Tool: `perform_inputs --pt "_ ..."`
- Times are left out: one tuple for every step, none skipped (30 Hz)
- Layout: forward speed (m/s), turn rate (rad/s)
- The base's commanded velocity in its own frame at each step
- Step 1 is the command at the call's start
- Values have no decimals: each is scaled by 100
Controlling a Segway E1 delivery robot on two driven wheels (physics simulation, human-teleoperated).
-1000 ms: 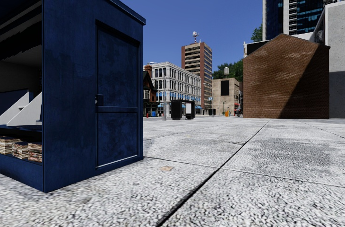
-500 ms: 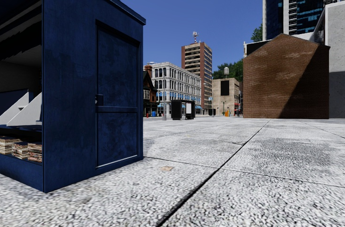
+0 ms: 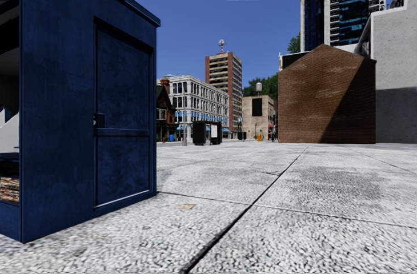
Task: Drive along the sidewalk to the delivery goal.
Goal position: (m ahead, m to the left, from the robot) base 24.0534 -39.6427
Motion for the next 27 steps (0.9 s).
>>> perform_inputs --pt "200 -58" --pt "200 -58" --pt "200 -60" --pt "200 -61" --pt "200 -66" --pt "200 -68" --pt "200 -68" --pt "200 -68" --pt "200 -68" --pt "200 -68" --pt "200 -68" --pt "200 -68" --pt "200 -68" --pt "200 -68" --pt "200 -68" --pt "200 -68" --pt "200 -68" --pt "200 -68" --pt "200 -68" --pt "200 -68" --pt "200 -68" --pt "200 -68" --pt "200 -68" --pt "200 -68" --pt "200 -68" --pt "200 -68" --pt "200 -68"
